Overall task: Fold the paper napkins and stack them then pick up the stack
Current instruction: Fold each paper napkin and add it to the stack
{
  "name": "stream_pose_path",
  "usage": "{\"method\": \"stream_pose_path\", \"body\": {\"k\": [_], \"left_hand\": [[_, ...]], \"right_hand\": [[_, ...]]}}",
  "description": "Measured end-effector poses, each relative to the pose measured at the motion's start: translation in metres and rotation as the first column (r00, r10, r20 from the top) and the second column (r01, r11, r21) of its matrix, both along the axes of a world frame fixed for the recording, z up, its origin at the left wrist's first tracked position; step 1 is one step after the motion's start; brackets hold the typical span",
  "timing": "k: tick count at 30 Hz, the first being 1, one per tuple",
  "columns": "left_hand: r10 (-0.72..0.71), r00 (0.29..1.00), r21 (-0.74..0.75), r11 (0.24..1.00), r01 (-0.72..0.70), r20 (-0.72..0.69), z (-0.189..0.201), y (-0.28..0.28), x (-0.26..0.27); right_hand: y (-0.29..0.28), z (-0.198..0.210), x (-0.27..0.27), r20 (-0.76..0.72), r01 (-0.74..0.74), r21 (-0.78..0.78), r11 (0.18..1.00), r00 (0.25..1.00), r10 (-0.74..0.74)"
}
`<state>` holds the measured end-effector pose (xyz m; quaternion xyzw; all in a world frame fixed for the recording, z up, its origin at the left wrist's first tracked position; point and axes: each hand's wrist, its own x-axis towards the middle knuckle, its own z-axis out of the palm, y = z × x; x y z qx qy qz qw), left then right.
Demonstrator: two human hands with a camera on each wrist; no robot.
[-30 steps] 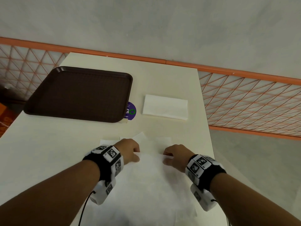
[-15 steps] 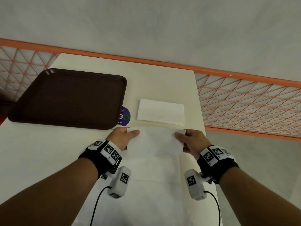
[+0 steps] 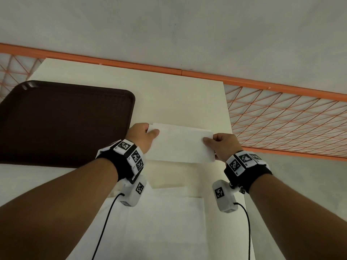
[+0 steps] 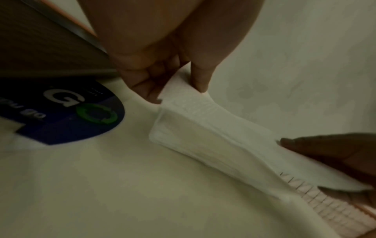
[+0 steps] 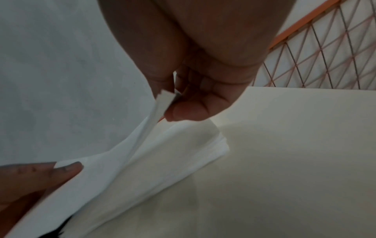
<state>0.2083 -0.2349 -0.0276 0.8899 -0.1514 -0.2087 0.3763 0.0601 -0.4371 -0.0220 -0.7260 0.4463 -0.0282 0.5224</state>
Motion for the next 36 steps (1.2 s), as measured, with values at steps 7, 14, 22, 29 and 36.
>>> {"method": "stream_pose_path", "body": {"k": [7, 14, 22, 29, 36], "left_hand": [[-0.043, 0.994, 0.182, 0.983, 0.025, 0.098, -0.015, -0.022, 0.019], [0.045, 0.993, 0.209, 0.976, -0.067, 0.11, -0.029, -0.026, 0.022], [-0.1, 0.991, 0.569, 0.822, 0.03, 0.092, -0.016, -0.022, 0.011], [-0.187, 0.98, 0.62, 0.778, 0.102, 0.073, -0.007, -0.033, 0.0], [-0.228, 0.968, 0.643, 0.758, 0.111, 0.101, 0.008, -0.018, 0.001]], "right_hand": [[-0.022, -0.017, 0.023, -0.14, -0.06, -0.195, 0.979, 0.99, 0.033], [-0.028, -0.03, 0.022, -0.251, -0.076, -0.296, 0.952, 0.968, 0.0], [-0.02, -0.025, 0.025, -0.515, -0.276, -0.345, 0.897, 0.855, 0.066], [-0.004, -0.021, 0.033, -0.557, -0.351, -0.348, 0.87, 0.823, 0.109], [0.002, -0.004, 0.015, -0.57, -0.323, -0.38, 0.867, 0.82, 0.056]]}}
